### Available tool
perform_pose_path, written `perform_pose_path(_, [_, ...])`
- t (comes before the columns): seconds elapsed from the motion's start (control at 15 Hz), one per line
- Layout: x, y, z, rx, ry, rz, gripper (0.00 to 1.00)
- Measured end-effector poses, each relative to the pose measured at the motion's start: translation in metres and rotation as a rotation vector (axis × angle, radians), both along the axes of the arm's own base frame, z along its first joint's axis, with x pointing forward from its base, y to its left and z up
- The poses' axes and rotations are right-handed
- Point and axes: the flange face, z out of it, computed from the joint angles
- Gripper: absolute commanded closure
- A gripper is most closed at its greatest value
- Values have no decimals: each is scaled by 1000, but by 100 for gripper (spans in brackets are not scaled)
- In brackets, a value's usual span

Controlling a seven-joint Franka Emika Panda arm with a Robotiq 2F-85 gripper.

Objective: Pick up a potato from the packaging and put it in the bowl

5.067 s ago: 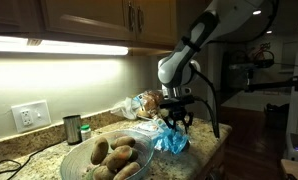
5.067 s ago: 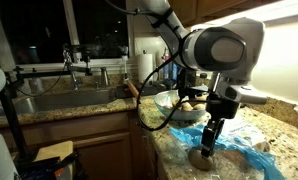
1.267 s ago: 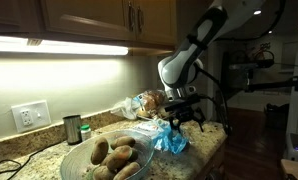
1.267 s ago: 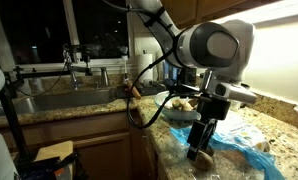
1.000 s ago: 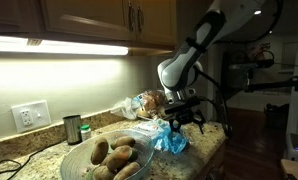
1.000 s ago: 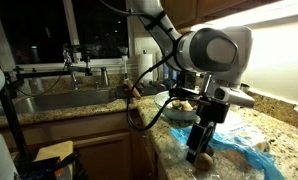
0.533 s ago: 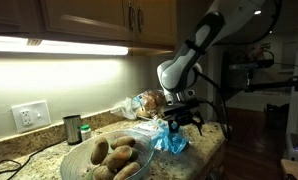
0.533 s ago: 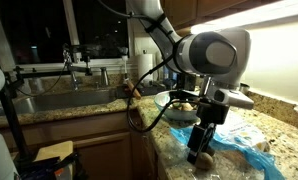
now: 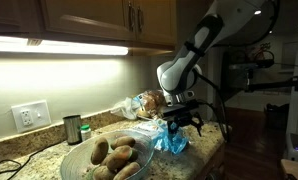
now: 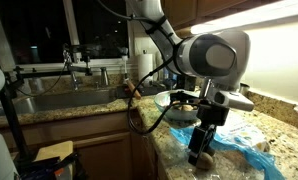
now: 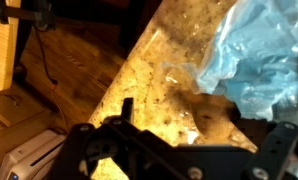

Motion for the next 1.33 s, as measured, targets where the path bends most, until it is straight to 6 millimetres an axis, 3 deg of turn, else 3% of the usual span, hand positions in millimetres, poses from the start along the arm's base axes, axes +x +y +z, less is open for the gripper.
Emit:
perform_pose_path(0.47, [5, -1, -17, -2, 21, 1, 0])
perform_pose_path(0.6, [7, -2, -17, -3, 20, 1, 14])
perform_pose_path(0.67, [8, -3, -17, -4, 19, 0, 32])
perform_pose_path(1.07, [13, -3, -12, -7, 6, 2, 73])
perform_pose_path(1.27, [14, -3, -11, -8, 2, 3, 79])
perform_pose_path(1.33, [15, -3, -10, -9, 0, 3, 75])
